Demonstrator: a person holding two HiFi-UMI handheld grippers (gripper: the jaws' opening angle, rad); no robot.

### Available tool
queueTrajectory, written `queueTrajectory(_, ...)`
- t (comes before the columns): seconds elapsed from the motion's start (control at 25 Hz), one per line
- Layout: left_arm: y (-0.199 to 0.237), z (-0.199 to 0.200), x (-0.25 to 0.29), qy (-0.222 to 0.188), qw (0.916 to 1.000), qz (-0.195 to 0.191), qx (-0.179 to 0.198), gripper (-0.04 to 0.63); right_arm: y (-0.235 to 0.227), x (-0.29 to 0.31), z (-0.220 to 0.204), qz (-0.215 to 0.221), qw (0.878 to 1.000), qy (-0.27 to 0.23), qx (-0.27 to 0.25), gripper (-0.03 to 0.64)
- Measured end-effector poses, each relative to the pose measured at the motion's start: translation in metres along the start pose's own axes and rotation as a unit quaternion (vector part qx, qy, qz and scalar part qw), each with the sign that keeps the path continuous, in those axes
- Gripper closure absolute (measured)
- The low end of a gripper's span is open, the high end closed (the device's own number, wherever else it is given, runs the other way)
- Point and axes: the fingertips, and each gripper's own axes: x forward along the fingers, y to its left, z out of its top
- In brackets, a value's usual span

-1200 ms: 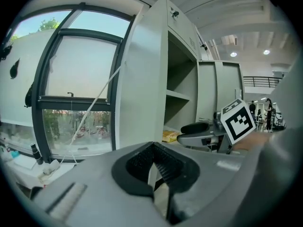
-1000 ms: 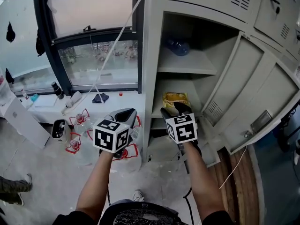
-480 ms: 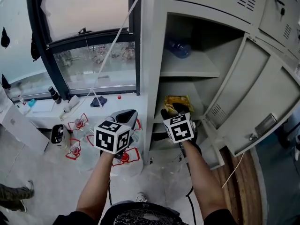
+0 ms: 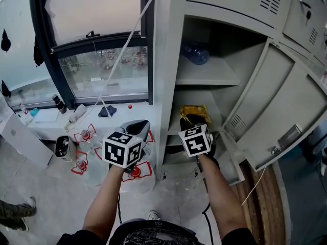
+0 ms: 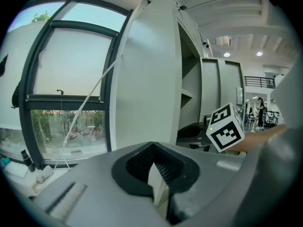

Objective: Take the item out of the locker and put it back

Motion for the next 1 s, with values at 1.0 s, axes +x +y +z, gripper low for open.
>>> queueTrajectory(1.0,-0.030,0.000,-0.014,-0.008,0.9999,-0.011,-0.009,0.594,-0.008,-0.052,0.019,0.004,0.996,-0.071,0.055,0.581)
